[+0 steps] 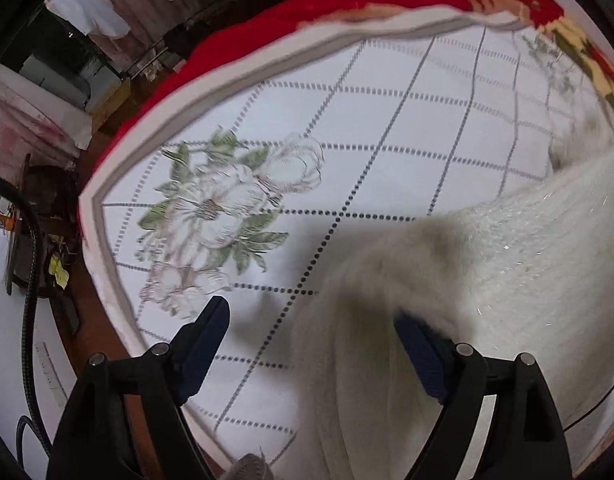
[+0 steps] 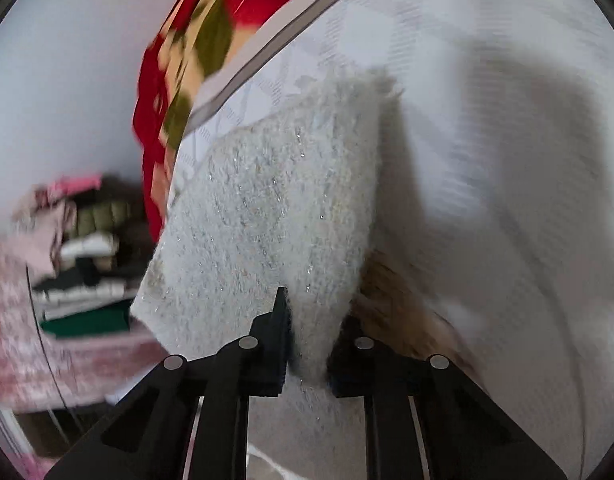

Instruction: Fold large clothes

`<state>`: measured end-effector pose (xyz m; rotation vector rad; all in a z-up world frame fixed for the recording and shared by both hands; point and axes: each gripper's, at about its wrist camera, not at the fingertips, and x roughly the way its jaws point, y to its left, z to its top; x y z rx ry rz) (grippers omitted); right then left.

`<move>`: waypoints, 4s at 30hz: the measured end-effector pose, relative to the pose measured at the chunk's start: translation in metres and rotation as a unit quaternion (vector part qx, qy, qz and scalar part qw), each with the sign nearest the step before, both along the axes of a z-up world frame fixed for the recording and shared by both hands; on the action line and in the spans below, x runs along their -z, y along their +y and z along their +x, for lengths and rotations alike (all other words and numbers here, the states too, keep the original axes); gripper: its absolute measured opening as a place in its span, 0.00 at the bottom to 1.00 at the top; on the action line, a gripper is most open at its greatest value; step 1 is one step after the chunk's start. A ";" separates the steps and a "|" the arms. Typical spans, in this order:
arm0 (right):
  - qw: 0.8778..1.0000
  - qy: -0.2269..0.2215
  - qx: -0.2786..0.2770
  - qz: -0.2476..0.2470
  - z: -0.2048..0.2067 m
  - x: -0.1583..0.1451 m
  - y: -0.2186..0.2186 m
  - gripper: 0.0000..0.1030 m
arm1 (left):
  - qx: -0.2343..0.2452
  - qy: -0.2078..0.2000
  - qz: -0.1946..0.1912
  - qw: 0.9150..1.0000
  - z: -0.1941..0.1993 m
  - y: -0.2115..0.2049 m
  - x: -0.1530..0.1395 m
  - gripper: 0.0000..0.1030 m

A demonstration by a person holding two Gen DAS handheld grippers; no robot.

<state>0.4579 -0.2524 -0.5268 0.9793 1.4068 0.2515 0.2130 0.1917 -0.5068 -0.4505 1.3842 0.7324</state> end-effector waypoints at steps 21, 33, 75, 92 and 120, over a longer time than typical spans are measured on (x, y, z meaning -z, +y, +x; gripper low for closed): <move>0.970 -0.012 0.014 -0.241 -0.187 -0.096 -0.175 0.55 | 0.127 -0.042 -0.075 0.988 0.113 -0.070 0.035 0.16; 0.951 -0.056 -0.227 -0.204 -0.043 -0.081 -0.009 0.24 | 0.099 -0.096 -0.056 0.989 0.095 -0.054 0.005 0.04; 0.992 -0.016 0.035 0.121 -0.128 0.065 -0.205 0.71 | 0.193 -0.072 -0.110 0.972 0.149 -0.242 0.046 1.00; 0.995 -0.070 0.041 0.049 -0.158 -0.004 -0.191 0.24 | 0.270 -0.064 -0.119 0.953 0.140 -0.295 0.034 1.00; 0.989 -0.132 0.063 -0.020 -0.173 -0.051 -0.200 0.24 | 0.296 -0.096 -0.129 0.942 0.138 -0.340 0.036 1.00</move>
